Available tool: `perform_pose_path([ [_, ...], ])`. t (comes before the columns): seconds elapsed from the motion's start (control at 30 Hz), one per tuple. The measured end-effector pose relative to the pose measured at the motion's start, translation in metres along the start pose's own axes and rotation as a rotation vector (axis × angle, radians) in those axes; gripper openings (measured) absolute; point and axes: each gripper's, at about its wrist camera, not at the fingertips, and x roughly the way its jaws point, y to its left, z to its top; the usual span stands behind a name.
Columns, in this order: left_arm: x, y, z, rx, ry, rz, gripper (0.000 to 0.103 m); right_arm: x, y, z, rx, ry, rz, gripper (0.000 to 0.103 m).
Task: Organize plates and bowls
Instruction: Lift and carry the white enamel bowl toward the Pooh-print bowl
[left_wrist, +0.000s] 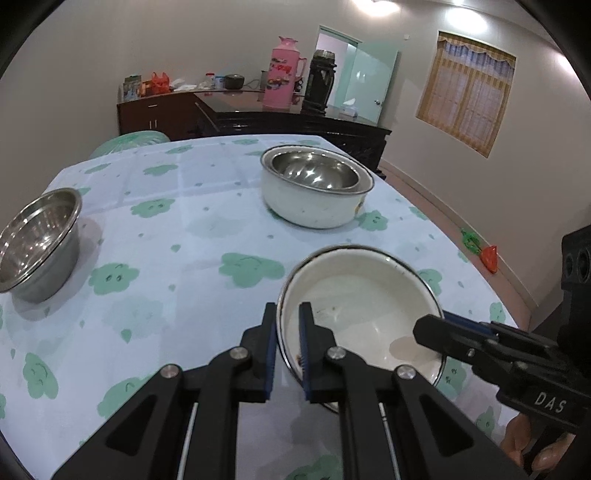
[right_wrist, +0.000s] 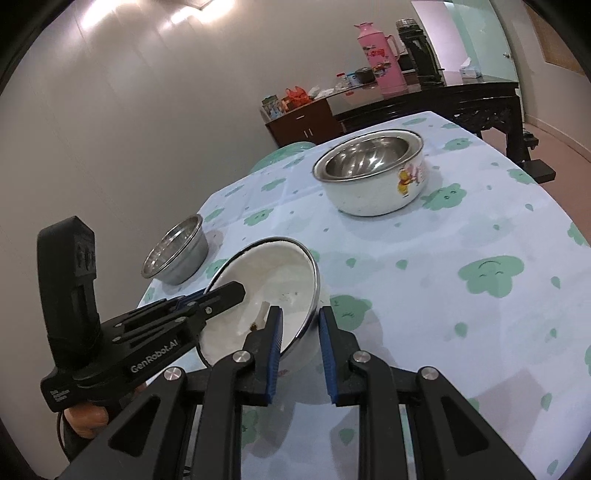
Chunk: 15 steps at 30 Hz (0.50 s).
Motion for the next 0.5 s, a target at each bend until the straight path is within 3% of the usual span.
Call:
perform_pose_path([
  [0.2, 0.013, -0.011, 0.01, 0.011, 0.018, -0.005, 0.008, 0.001, -0.018, 0.007, 0.035, 0.003, 0.003, 0.022],
  [0.5, 0.016, -0.021, 0.049, 0.041, -0.044, 0.009, 0.008, -0.003, -0.027, 0.041, 0.018, -0.063, 0.0, 0.022],
])
